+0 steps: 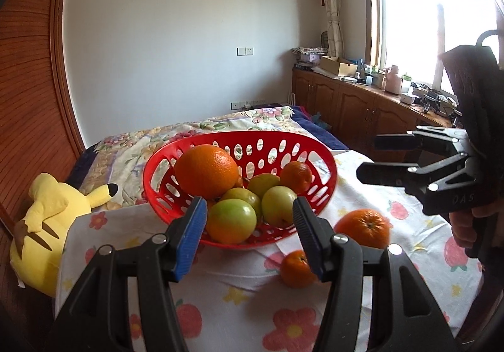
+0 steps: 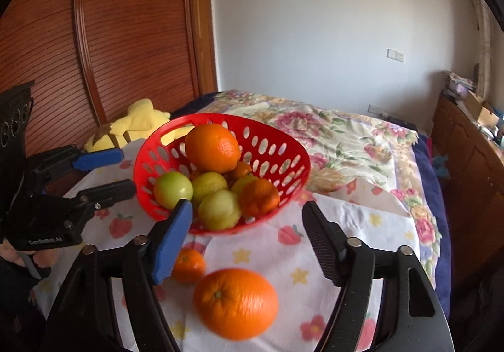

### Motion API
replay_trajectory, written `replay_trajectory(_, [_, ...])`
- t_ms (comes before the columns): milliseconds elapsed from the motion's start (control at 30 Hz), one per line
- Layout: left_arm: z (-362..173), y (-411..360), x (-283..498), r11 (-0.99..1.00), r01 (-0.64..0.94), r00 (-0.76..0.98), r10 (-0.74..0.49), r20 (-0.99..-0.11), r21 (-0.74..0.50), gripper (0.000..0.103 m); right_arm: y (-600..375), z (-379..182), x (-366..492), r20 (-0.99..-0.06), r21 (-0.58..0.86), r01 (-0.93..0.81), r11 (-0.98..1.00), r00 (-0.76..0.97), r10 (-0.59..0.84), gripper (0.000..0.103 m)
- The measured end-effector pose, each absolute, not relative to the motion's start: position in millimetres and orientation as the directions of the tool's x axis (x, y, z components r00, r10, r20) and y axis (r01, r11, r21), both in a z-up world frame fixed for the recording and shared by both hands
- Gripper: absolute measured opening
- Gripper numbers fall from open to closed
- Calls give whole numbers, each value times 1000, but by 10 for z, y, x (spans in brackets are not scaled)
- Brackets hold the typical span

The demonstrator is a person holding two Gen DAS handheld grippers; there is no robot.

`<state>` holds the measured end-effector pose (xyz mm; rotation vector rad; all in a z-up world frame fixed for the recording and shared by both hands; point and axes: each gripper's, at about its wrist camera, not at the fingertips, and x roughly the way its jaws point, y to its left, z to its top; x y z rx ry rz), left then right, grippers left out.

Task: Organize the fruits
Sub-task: 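Move both tools back from the basket toward the remaining oranges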

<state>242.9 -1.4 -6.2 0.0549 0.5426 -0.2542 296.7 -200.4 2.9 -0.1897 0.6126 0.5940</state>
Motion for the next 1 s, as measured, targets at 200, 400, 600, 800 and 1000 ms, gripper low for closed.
replay_trajectory(200, [-119, -33, 2252, 975, 220, 829, -198, -523, -20, 65, -2120, -92, 2787, -596, 18, -530, 848, 675, 435, 84])
replay_trajectory(400, [-387, -48, 2235, 979, 197, 810, -188, -556, -45, 68, -2195, -283, 2737, -597, 52, -498, 866, 679, 426, 87])
replay_trajectory(600, [-643, -80, 2281, 982, 186, 794, -175, -582, -40, 68, -2165, -453, 2742, -622, 59, -502, 863, 657, 425, 87])
replay_trajectory(800, [-728, -79, 2262, 982, 186, 804, -177, -568, -42, 68, -2154, -589, 2715, -640, 79, -502, 861, 637, 430, 87])
replay_trajectory(1000, [-785, -45, 2255, 981, 188, 812, -182, -554, -47, 68, -2118, -713, 2715, -663, 80, -493, 866, 623, 416, 88])
